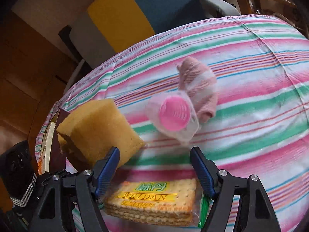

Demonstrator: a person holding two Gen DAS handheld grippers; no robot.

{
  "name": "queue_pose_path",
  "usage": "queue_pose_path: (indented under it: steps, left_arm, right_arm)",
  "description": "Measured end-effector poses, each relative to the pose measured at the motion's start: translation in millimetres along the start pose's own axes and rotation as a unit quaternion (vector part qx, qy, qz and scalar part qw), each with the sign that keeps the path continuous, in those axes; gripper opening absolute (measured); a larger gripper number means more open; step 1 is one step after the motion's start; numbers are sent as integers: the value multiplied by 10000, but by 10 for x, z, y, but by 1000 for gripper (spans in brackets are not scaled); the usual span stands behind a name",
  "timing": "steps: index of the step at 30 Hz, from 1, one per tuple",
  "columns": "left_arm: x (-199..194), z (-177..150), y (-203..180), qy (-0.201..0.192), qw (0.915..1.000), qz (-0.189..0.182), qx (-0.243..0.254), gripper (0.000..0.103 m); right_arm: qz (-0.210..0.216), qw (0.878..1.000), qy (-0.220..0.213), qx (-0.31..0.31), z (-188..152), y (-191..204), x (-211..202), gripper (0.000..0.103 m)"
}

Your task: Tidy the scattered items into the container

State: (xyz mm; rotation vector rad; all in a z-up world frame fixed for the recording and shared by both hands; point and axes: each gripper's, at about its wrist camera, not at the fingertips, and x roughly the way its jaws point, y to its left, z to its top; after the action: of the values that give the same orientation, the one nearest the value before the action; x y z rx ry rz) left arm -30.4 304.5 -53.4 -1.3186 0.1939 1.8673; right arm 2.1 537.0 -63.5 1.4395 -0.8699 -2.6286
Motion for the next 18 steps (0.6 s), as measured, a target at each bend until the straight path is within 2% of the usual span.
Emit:
queue_pose_path:
  steps: [4, 7, 12, 14, 18]
  left_arm:
    - [-149, -203, 17, -42, 9999, 109, 86, 44]
    - [-205, -309, 73, -75, 10000, 56, -15, 44]
    - [-255, -423, 98, -131, 9999, 14, -56, 44]
    - [-262, -460, 118, -151, 9998, -23, -96, 44]
    - [-252, -503, 150, -173, 9995, -143, -223, 44]
  right_arm:
    - [-207, 9998, -9, 49, -283, 78, -178, 77]
    - [-598, 9978, -268, 15, -405, 161, -422, 77]
    - [-314, 9963, -703, -378, -501, 668, -771, 78]
    - [-224, 9951, -703, -662, -529, 949, -728, 82]
    - [-177, 9930, -359, -1112, -572, 1390, -353, 84]
